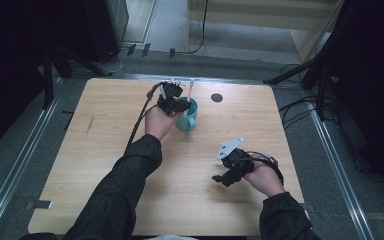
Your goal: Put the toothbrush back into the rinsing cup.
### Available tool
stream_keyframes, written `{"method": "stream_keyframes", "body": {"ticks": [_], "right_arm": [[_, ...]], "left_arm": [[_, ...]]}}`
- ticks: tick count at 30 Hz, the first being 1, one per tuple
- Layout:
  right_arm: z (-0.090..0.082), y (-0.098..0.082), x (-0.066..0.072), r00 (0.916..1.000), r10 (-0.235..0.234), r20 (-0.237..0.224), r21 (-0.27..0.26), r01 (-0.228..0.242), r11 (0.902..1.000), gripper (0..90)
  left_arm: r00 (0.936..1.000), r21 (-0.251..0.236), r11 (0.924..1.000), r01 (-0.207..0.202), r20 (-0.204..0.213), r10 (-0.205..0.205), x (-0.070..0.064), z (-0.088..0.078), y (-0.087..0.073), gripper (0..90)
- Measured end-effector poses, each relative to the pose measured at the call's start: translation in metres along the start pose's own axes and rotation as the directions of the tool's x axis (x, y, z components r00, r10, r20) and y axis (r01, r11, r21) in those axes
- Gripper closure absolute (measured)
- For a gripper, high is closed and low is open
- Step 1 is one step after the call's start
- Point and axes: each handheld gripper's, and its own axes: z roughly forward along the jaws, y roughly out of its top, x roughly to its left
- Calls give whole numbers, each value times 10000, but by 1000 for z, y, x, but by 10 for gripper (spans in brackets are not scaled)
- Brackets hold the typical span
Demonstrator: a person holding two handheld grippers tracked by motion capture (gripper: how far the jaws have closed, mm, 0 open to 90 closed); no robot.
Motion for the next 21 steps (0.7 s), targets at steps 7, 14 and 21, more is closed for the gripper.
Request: {"method": "stream_keyframes", "body": {"ticks": [7,14,21], "right_arm": [[1,-1,-1,10000,4,-30,-7,-4,10000,218],[1,0,-2,10000,64,-8,-23,-64,10000,218],[-1,-3,0,9999,138,15,15,-138,9999,218]], "left_arm": [[9991,171,9998,-27,418,20,1,-18,3,649],[9983,261,9992,-304,513,290,-1,-39,1,564],[9958,186,9997,-188,900,171,4,-64,-9,513]]}}
